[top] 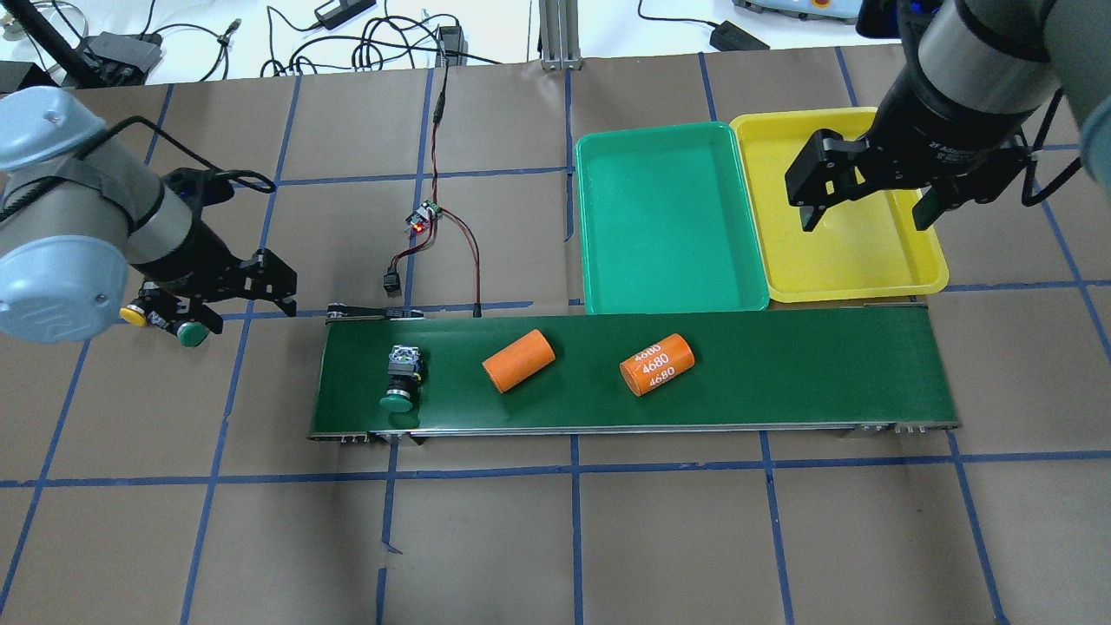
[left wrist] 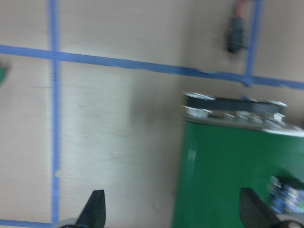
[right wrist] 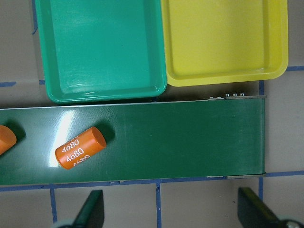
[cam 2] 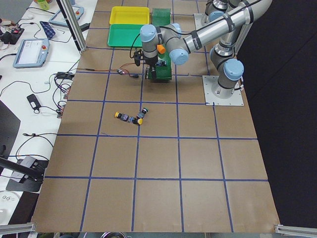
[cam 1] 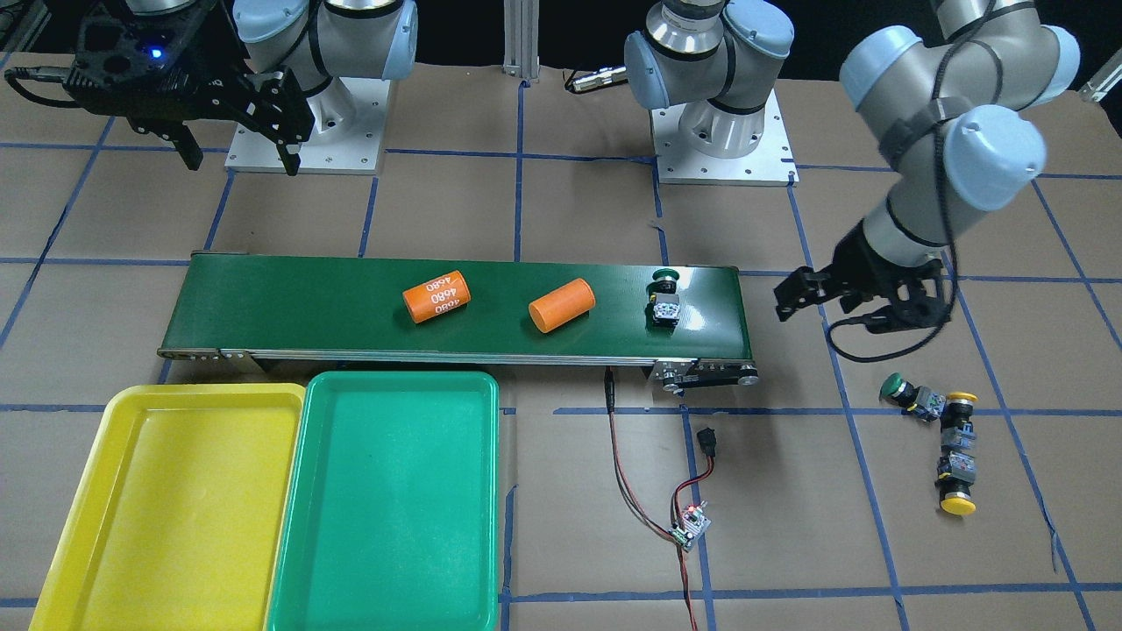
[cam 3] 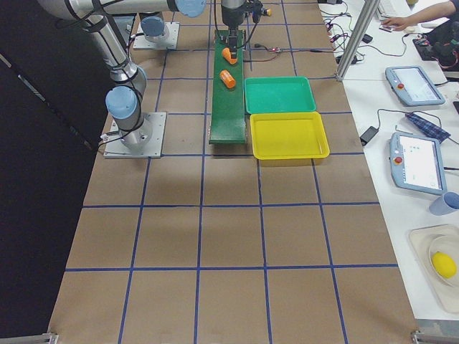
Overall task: Sort buttons by color to trays
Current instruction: 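Return the left gripper and grasp another green-capped switch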
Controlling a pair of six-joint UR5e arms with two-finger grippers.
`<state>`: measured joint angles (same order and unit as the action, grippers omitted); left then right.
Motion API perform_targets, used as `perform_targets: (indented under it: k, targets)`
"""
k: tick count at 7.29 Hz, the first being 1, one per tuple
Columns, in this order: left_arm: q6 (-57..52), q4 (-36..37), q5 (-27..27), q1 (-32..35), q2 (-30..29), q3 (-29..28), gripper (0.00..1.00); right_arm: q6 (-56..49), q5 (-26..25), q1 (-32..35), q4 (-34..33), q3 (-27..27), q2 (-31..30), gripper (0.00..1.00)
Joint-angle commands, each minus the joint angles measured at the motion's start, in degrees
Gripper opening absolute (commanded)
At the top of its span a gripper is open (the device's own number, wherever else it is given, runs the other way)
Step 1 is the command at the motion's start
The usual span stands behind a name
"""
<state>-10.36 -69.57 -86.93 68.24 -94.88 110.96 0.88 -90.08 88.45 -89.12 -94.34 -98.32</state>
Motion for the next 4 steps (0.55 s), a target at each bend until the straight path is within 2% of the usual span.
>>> perform_targets:
  k: [1, 4]
  targets:
    - [-7.8, 5.5, -0.1, -9.6, -6.9, -3.9, 1.0, 0.0, 0.0, 0.0, 0.1, -0.1, 0.1, 1.0]
    - [-7.5, 15.8, 0.7, -15.2, -13.9, -3.2, 1.0, 0.0, 0.1, 0.1, -0.2, 0.1, -0.1, 1.0]
